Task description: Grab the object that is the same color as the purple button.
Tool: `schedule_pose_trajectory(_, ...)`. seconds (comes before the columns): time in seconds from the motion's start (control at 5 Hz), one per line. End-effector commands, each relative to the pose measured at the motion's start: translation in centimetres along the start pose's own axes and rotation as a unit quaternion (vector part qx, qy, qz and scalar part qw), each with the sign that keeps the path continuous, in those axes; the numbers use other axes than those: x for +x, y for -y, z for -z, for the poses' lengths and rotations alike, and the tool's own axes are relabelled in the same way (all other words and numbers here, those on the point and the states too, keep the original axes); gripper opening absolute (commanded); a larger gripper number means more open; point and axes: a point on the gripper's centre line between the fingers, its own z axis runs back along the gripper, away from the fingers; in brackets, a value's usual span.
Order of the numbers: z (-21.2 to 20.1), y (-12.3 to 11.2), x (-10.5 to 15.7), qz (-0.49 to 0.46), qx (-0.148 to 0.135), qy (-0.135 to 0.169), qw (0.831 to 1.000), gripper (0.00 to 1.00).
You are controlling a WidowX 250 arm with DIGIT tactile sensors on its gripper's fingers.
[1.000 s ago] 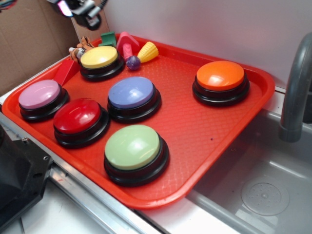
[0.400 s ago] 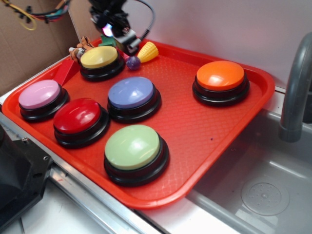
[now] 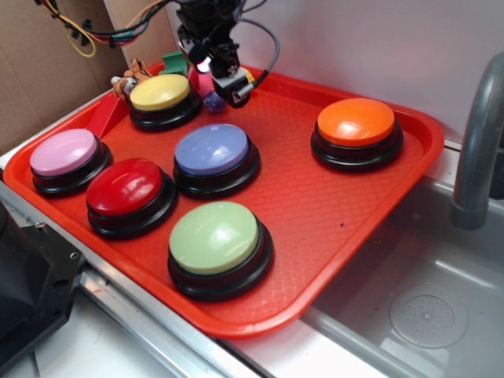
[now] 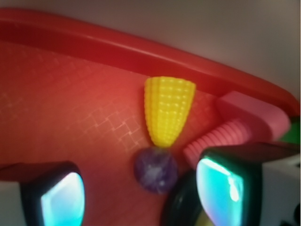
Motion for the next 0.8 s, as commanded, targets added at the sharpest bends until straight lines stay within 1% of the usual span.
schedule_pose_trajectory(0.0, 0.31, 0.08, 1.96, 0.026, 0.014, 0.02, 0.999, 1.0)
schedule_pose_trajectory(0.2, 0.78, 0.09, 1.94, 0.027, 0.018, 0.016, 0.999, 1.0)
schedule_pose_trajectory(0.6, 1.18, -0.6, 1.06, 0.011, 0.021, 0.011, 1.0, 1.0)
